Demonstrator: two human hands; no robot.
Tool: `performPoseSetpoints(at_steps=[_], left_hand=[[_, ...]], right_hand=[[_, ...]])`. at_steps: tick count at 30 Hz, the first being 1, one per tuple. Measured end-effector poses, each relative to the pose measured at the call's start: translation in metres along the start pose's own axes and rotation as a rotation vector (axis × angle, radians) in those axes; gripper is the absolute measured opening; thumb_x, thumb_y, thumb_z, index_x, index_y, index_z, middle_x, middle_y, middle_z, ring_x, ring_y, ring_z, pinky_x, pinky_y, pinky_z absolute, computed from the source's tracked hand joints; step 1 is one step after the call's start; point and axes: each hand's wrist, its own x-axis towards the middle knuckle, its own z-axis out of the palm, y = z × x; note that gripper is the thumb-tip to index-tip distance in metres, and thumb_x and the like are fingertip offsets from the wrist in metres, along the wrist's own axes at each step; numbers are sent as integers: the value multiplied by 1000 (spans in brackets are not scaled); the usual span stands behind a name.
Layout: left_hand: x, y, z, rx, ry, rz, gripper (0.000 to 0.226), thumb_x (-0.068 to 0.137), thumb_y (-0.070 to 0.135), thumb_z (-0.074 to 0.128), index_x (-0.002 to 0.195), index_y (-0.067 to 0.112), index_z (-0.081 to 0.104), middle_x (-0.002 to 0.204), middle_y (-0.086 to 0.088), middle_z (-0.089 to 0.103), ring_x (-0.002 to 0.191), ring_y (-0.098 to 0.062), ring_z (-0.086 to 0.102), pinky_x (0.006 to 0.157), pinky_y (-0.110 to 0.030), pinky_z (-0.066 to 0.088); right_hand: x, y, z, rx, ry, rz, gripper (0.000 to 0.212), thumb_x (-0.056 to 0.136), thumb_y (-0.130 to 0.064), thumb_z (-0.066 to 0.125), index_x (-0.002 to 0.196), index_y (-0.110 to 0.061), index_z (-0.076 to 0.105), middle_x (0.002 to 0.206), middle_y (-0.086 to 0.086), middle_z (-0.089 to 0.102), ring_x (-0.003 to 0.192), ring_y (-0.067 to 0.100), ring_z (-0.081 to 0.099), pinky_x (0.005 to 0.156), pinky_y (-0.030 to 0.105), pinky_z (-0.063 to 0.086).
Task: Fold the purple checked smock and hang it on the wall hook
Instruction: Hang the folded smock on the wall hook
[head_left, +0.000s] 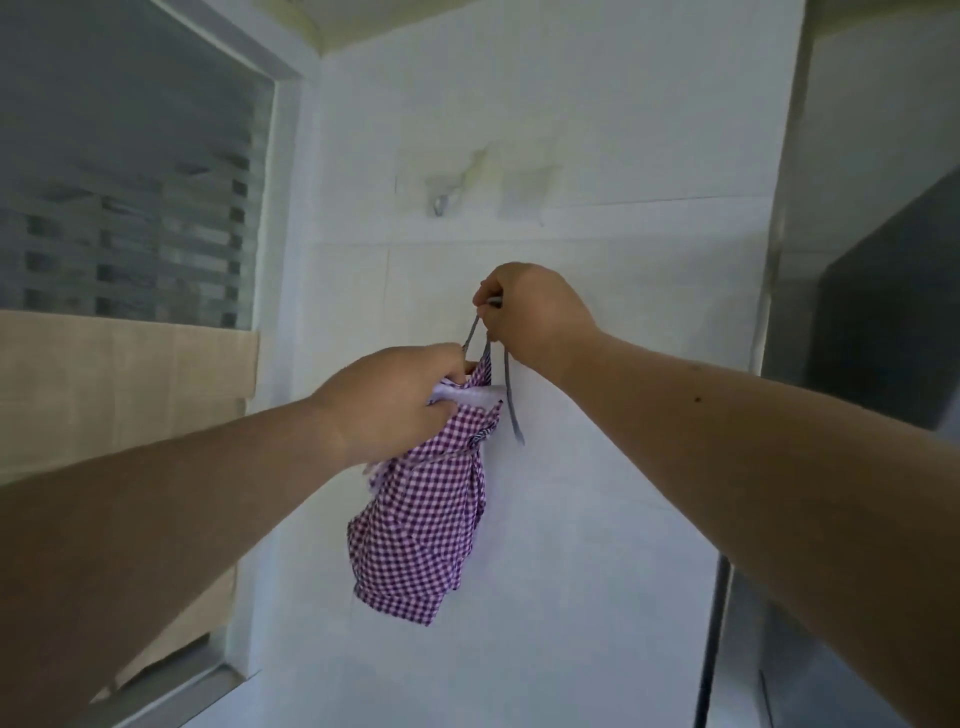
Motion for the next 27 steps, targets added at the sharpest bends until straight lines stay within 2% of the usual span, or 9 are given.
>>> performPoseSetpoints(at_steps=[2, 8, 12, 14, 16, 19, 22, 24, 27], left_hand=[[24, -12, -6, 5, 49, -22, 6, 100, 22, 64, 100, 20, 59, 85, -5, 64, 77, -25, 61, 68, -39, 49], [78, -47, -34, 18, 120, -54, 29, 97, 21, 71, 80, 31, 50, 84, 0, 62, 79, -21, 61, 69, -38, 49], [106, -67, -55, 37, 190, -45, 15, 97, 18, 71, 90, 18, 58, 90, -4, 64, 82, -21, 60, 69, -34, 48], [116, -74, -66, 57, 211, -57, 17, 98, 21, 72, 90, 19, 57, 90, -1, 62, 79, -15, 58, 61, -24, 42], [123, -81, -75, 74, 220, -89, 18, 98, 25, 71, 90, 21, 56, 90, 2, 60, 75, -8, 54, 57, -22, 37], [130, -89, -85, 42, 231, -153, 14, 100, 26, 69, 94, 20, 58, 95, -1, 60, 76, -14, 60, 54, -28, 47], [133, -93, -88, 44, 257, -173, 13, 100, 26, 68, 100, 16, 60, 101, -5, 61, 83, -22, 64, 60, -34, 57], [134, -97, -87, 38, 268, -189, 12, 100, 25, 68, 100, 16, 60, 103, -7, 63, 85, -23, 66, 62, -36, 58], [135, -99, -85, -17, 257, -241, 12, 100, 25, 69, 100, 16, 60, 103, -6, 63, 82, -23, 67, 55, -32, 57]], right_hand=[[32, 4, 2, -42, 28, -44, 22, 100, -17, 57, 114, -15, 74, 116, 4, 74, 105, 22, 70, 92, 31, 53], [105, -3, 6, -161, 113, -142, 26, 97, -16, 56, 116, -16, 74, 118, 8, 72, 110, 25, 66, 97, 35, 52], [145, -10, 7, -238, 231, -216, 24, 94, -18, 59, 113, -21, 74, 119, 6, 71, 110, 25, 66, 90, 32, 50], [161, -14, 4, -275, 258, -226, 23, 93, -19, 60, 112, -20, 74, 116, 6, 71, 108, 26, 66, 87, 33, 50], [174, -18, 3, -314, 272, -232, 22, 94, -17, 62, 111, -19, 75, 115, 5, 71, 106, 26, 67, 85, 32, 49], [184, -23, 2, -366, 278, -240, 21, 92, -14, 65, 111, -19, 75, 115, 5, 71, 105, 26, 67, 86, 34, 52], [192, -25, 2, -431, 291, -237, 22, 91, -14, 66, 110, -20, 75, 114, 4, 72, 103, 28, 68, 79, 33, 49], [195, -27, 4, -487, 277, -241, 23, 91, -13, 64, 110, -20, 75, 112, 5, 72, 102, 29, 68, 76, 34, 45], [196, -30, 2, -552, 236, -252, 21, 91, -13, 66, 110, -17, 73, 113, 6, 71, 102, 30, 67, 75, 35, 45]])
